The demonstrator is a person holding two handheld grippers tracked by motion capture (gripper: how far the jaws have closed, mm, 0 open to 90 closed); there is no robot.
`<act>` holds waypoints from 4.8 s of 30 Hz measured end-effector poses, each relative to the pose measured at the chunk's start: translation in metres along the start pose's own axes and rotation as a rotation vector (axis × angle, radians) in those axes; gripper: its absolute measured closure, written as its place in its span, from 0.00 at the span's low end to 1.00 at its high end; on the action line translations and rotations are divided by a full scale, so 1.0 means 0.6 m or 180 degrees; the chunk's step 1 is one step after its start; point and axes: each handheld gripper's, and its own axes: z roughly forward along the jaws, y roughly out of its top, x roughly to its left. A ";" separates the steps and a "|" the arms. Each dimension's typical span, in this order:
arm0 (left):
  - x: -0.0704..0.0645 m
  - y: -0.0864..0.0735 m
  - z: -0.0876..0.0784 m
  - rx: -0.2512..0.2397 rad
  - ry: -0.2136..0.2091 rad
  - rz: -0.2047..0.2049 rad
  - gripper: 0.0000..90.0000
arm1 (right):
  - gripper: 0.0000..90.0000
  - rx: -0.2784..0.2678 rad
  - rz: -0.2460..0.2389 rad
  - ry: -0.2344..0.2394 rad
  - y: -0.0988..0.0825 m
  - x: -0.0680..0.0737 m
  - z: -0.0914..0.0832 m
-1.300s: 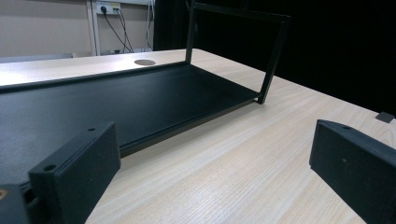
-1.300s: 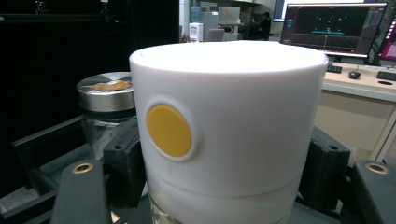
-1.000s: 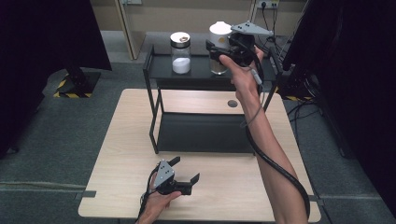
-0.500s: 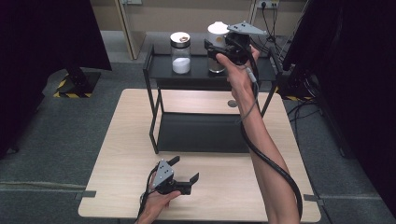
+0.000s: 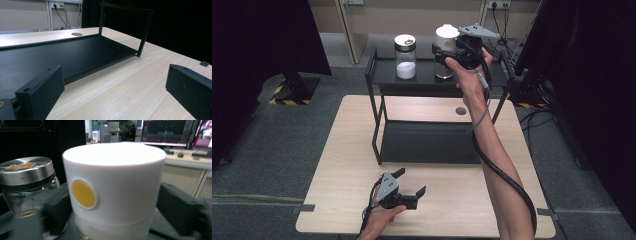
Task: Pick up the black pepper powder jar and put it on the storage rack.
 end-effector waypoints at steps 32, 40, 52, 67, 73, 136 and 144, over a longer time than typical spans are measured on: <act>-0.002 -0.002 0.003 0.0027 -0.0005 0.0016 0.01 | 0.00 -0.0023 -0.0079 0.0337 -0.010 -0.019 -0.090; -0.002 -0.002 0.002 0.0008 0.0011 0.0015 0.01 | 0.00 -0.0086 -0.0099 0.0437 -0.033 -0.024 -0.113; -0.001 -0.002 0.002 0.0004 0.0014 0.0015 0.01 | 0.00 -0.0151 -0.0123 0.0634 -0.078 -0.030 -0.145; -0.001 -0.003 0.001 -0.0007 0.0025 0.0016 0.01 | 0.00 -0.0195 -0.0148 0.0822 -0.149 -0.030 -0.174; -0.001 -0.003 0.001 -0.0006 0.0035 0.0023 0.01 | 0.00 -0.0173 -0.0146 0.0886 -0.182 -0.029 -0.184; -0.002 -0.004 0.000 -0.0016 0.0064 0.0028 0.01 | 0.00 0.0063 -0.0290 0.0888 -0.448 0.002 -0.259; -0.001 -0.004 0.000 -0.0012 0.0067 0.0027 0.01 | 0.00 0.0056 -0.0247 0.0872 -0.479 0.004 -0.263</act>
